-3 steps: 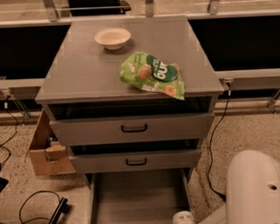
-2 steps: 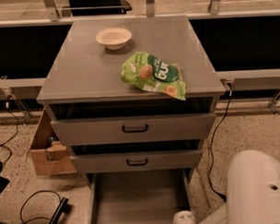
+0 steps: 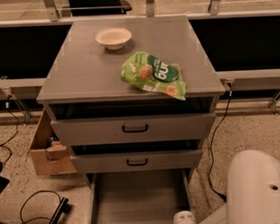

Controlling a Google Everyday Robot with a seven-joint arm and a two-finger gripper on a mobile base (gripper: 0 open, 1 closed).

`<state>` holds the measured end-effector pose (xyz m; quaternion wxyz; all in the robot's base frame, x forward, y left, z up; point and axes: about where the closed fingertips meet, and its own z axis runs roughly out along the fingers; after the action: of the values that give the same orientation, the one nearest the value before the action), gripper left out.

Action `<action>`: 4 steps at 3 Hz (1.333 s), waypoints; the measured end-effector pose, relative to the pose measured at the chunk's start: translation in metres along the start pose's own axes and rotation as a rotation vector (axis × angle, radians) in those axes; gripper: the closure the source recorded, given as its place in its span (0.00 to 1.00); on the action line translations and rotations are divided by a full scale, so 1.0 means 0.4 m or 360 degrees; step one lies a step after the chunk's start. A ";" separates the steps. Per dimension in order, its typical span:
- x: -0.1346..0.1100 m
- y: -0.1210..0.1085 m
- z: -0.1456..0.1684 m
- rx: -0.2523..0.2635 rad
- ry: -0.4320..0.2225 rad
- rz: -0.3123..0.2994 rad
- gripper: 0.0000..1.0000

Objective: Open bottom drawer

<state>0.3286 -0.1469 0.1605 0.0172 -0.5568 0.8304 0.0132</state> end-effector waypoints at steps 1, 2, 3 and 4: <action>0.000 0.000 0.000 0.0000 0.0000 0.0000 0.15; 0.000 0.000 0.000 0.0000 0.0000 0.0000 0.00; 0.000 0.000 0.000 0.0000 0.0000 0.0000 0.00; -0.012 -0.042 -0.061 0.0028 0.0024 -0.0045 0.00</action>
Offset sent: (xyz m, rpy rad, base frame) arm 0.0000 0.0000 0.0000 0.0000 0.0000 0.0000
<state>0.3458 -0.1499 0.1849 0.0160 -0.5684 0.8226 0.0013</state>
